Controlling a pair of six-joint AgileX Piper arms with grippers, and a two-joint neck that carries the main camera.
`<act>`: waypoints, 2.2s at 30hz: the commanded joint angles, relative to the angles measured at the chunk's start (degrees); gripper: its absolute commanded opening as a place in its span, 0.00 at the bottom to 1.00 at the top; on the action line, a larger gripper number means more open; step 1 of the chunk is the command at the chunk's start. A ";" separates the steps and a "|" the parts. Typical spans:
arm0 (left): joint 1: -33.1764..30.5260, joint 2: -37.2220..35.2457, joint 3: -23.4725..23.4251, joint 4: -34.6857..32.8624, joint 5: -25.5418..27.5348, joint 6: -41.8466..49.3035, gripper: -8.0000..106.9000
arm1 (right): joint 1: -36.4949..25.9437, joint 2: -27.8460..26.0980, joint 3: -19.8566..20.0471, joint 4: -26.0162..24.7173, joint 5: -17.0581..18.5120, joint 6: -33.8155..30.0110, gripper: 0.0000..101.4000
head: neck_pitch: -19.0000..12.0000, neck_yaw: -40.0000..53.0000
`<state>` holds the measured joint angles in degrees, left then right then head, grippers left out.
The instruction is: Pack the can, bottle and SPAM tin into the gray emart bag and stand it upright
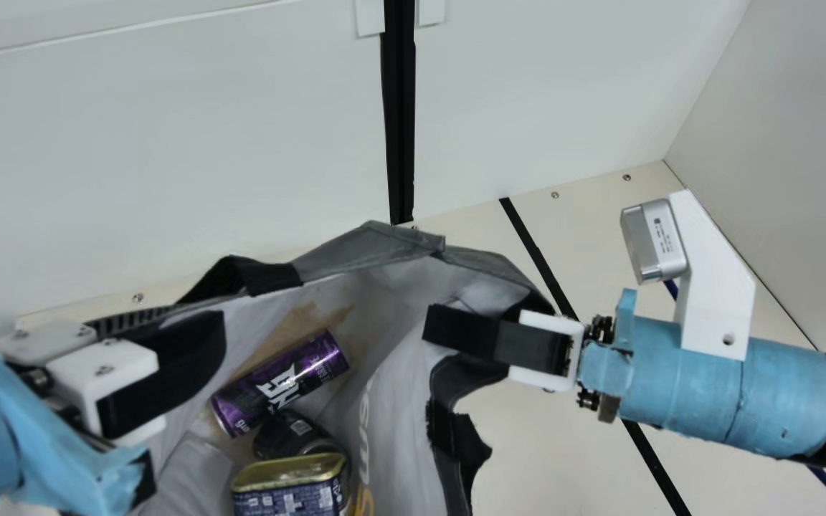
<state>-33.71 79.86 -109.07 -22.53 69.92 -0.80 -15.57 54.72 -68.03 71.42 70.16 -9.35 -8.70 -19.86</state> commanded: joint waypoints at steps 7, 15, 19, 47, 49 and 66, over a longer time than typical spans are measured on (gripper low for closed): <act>1.20 2.33 0.03 -3.40 -0.02 1.97 0.00 | 0.19 2.66 -3.93 -3.61 -0.26 1.97 0.00 | -1.30 -0.14; 4.03 8.29 -1.94 -7.89 -0.02 6.00 0.00 | 0.40 8.06 -4.75 -8.37 -0.26 -0.30 0.00 | -1.30 -0.14; 5.95 12.32 -4.23 -10.55 -0.02 8.23 0.00 | -0.02 11.60 -4.76 -9.57 -0.26 -3.53 0.00 | -1.30 -0.14; 9.45 36.68 -24.15 -12.34 -5.77 14.60 0.00 | 2.41 35.03 -13.68 0.45 -1.17 -26.29 0.00 | -1.30 -0.14; 9.42 37.40 -24.89 -11.69 -6.16 14.31 0.00 | 2.82 35.81 -14.00 0.53 -1.48 -26.81 0.00 | -1.30 -0.14; 8.65 38.02 -24.31 -8.30 -9.71 11.91 0.00 | 3.58 37.68 -14.29 0.84 -2.69 -27.67 0.00 | -1.30 -0.14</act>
<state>-25.06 117.88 -133.38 -30.83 60.21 11.11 -12.00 92.40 -82.32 72.26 67.47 -37.02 -8.70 -19.86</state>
